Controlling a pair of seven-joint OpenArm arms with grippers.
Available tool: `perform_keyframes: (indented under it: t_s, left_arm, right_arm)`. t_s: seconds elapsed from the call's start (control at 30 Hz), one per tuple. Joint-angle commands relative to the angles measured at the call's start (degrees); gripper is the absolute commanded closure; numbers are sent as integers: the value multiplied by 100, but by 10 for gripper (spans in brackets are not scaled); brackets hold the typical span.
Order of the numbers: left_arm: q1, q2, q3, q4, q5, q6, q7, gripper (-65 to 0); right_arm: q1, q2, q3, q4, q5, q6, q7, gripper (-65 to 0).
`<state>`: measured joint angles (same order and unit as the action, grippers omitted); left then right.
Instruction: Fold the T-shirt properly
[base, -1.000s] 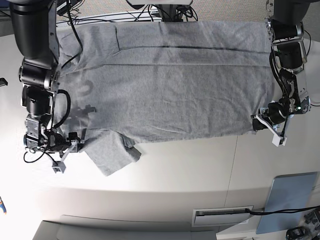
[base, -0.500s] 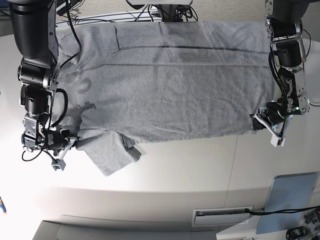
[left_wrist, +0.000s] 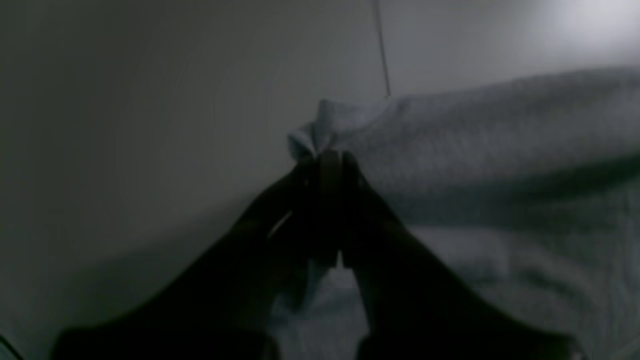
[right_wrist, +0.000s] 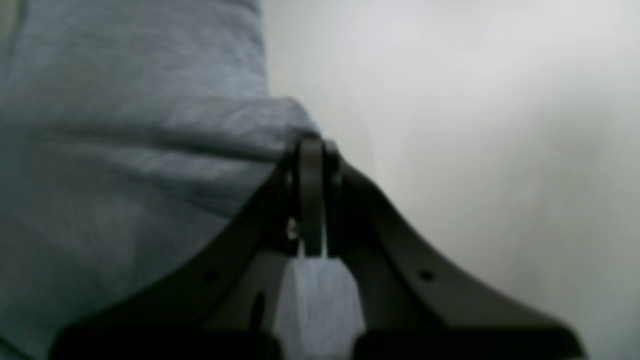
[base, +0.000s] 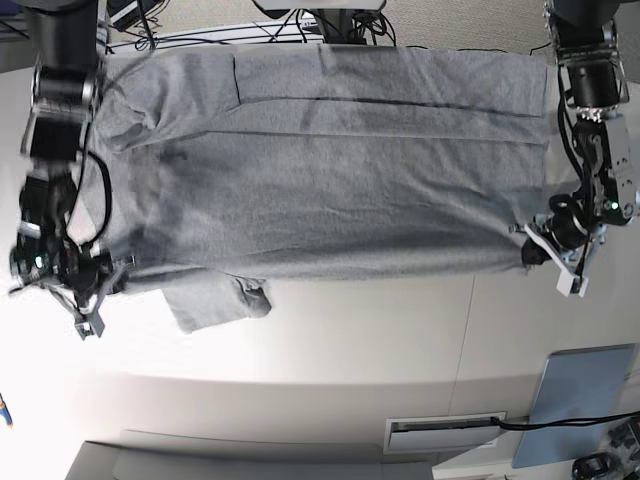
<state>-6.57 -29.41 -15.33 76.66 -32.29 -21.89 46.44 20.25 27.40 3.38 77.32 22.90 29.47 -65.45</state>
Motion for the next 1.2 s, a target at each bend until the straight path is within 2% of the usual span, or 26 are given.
perform_keyframes:
  t_s: [0.0, 0.17, 0.37, 0.63, 0.83, 1.17]
  left_arm:
    - [11, -162, -50, 142, -144, 20, -50, 0]
    - [621, -188, -424, 535, -564, -240, 129, 0]
    - [1432, -190, -990, 1016, -811, -529, 223, 0]
    - [2140, -190, -1036, 1202, -804, -671, 227, 0]
    - [2356, -190, -1036, 1204, -804, -671, 398, 0]
    - [2402, -190, -1036, 1202, -802, -671, 503, 0]
  right_arm:
    - [-44, 195, 48, 442, 57, -114, 31, 0]
    - [-1145, 481, 96, 1930, 52, -514, -247, 0]
    - [-2400, 481, 706, 2927, -39, -549, -378, 0]
    - [-3958, 450, 1591, 3971, 2, -555, -468, 0]
    - [-4614, 450, 1698, 4172, 0, -555, -466, 0]
    - [-5202, 448, 1698, 4172, -26, -640, -501, 0]
